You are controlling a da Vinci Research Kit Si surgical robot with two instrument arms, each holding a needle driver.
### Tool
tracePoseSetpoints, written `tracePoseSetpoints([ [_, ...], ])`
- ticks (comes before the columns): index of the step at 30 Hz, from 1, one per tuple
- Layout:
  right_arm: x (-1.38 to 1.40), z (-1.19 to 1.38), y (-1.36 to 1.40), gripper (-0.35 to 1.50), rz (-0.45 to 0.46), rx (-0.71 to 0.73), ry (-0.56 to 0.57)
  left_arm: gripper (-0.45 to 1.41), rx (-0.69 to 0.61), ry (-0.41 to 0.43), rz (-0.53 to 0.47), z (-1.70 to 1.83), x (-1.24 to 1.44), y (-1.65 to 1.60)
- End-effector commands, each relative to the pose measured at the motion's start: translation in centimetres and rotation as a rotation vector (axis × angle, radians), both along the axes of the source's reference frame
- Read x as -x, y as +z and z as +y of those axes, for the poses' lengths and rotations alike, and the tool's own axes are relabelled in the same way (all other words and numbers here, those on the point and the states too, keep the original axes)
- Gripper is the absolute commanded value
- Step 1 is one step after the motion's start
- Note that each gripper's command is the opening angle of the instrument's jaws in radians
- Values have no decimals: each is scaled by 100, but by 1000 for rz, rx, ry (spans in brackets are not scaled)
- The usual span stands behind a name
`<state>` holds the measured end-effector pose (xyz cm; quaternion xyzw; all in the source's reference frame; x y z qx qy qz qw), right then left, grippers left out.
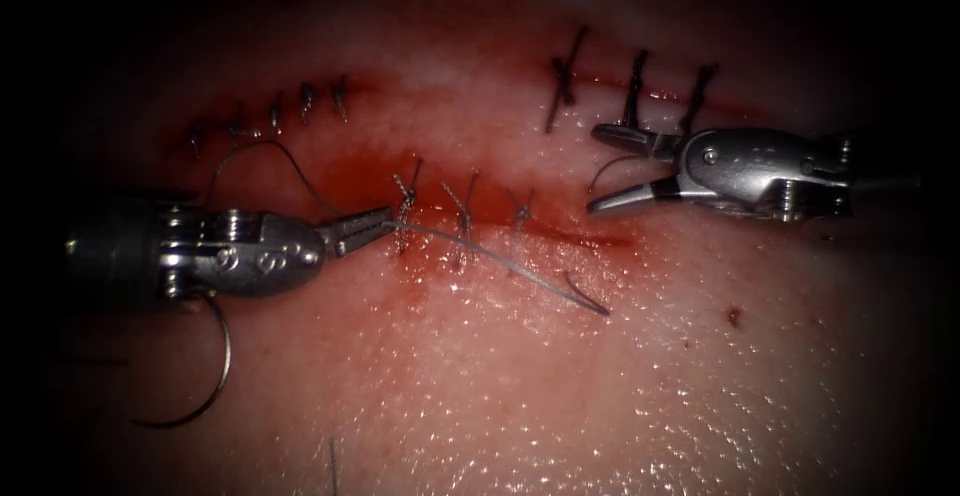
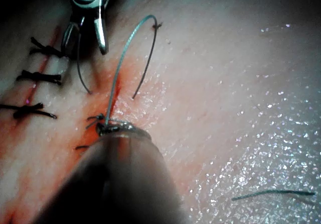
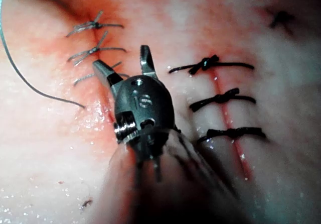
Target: Wound Closure
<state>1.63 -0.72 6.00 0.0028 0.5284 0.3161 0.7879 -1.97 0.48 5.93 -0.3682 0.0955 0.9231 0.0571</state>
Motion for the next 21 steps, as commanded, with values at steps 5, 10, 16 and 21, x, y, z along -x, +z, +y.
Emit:
tracePoseSetpoints([
  [5,-18,-6,-15,148,28,26,-21,-45,-7,-21,-4,1,12,5],
  [10,-22,-1,-35,148,32,38,-20,-45,-7,-31,-8,4,20,4],
  [16,-46,-25,-18,114,61,92,-85,-45,-12,-38,-27,12,31,3],
  [21,-62,-53,0,-35,208,64,-250,-45,11,-72,-35,25,52,15],
])
